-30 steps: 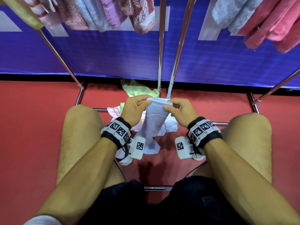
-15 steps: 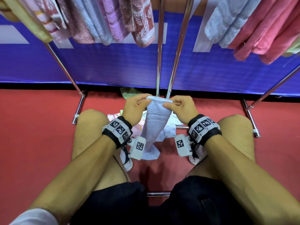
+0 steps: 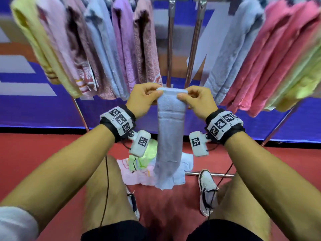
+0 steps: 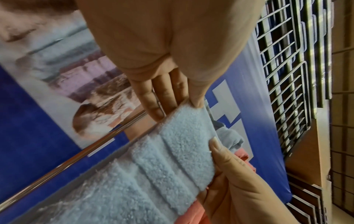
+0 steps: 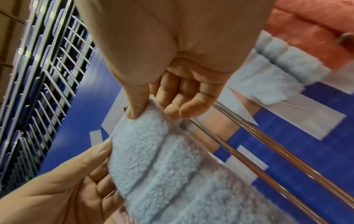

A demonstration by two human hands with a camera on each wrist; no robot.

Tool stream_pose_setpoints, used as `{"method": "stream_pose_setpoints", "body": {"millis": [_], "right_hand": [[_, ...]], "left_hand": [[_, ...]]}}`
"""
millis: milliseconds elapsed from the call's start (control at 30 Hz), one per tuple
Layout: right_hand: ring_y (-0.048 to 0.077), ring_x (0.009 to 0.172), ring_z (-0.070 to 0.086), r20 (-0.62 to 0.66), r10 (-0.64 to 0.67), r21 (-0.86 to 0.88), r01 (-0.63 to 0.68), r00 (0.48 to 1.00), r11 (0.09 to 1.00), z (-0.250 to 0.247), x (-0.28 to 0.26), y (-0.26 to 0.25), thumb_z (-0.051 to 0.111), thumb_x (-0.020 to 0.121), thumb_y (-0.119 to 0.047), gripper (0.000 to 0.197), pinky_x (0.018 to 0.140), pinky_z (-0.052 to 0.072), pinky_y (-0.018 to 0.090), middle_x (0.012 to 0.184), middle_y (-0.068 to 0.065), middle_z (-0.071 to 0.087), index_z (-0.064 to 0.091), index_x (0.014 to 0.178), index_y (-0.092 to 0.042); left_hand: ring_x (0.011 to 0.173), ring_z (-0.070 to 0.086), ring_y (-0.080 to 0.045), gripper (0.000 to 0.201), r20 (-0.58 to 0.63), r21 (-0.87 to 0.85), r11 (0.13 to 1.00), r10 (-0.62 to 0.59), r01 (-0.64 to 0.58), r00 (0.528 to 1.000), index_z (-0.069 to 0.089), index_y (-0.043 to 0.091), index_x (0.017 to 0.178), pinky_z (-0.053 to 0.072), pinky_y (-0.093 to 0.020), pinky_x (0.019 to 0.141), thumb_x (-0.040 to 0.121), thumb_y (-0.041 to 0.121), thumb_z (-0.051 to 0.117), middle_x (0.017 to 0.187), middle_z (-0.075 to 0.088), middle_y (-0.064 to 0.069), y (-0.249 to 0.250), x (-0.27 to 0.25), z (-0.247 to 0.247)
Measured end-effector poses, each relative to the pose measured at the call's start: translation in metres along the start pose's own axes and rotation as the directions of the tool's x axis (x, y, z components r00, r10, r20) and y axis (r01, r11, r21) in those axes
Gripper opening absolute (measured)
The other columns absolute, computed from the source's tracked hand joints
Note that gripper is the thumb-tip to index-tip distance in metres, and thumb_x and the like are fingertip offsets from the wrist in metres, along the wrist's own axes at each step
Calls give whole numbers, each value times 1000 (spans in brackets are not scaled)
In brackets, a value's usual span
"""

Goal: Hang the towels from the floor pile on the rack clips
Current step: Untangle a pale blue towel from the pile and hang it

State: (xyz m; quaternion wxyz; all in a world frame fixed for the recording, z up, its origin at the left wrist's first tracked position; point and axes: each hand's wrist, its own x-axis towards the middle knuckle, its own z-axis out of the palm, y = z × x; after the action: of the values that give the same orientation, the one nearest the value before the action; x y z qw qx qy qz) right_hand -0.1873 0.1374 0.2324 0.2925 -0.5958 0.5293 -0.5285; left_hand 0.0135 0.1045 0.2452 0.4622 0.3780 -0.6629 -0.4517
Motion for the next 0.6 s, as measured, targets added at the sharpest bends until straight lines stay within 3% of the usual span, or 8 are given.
{"method": "stream_pose_setpoints", "body": {"millis": [100,167,333,467,600], "right_hand": [[2,56,52,-17,-54,7,54,998,999,-9,20,-39,74,85,-8,19,52,46,19,64,-4,61,64,72,-18],[6,56,53,-28,-87,1,87,996,996,-19,32,-67,74,84,-9,17,52,47,22,63,-4,62,64,73,-17],[6,61,59,-48,-204,-47,202,978,978,-50,58,-141,73,86,-14,14,49,48,19,75,6,66,67,87,-1],[10,67,59,-112,-256,-54,251,960,966,-62,78,-187,73,87,-17,14,52,49,24,77,4,66,64,77,-15],[12,70,62,-206,-292,-9,297,934,955,-66,97,-217,73,86,-18,18,64,54,32,74,-1,66,62,72,-19]], "left_hand": [[57,59,-5,12,-19,-16,999,45,-45,999,66,5,99,54,-24,54,93,-3,58,63,66,7,39,15,-8],[58,61,-4,13,-41,-28,997,73,-74,996,65,-1,104,53,-20,54,93,-4,59,66,66,4,68,25,-12],[60,65,-1,17,-48,-43,983,177,-179,983,65,-1,109,53,-17,56,93,1,61,77,67,0,135,51,-18],[62,66,-2,10,-70,-81,967,237,-243,969,66,7,103,53,-18,57,94,4,61,75,70,6,178,73,-21],[74,70,-12,7,-115,-113,947,287,-300,951,69,11,99,56,-26,65,93,9,65,83,72,-1,212,92,-23]]}}
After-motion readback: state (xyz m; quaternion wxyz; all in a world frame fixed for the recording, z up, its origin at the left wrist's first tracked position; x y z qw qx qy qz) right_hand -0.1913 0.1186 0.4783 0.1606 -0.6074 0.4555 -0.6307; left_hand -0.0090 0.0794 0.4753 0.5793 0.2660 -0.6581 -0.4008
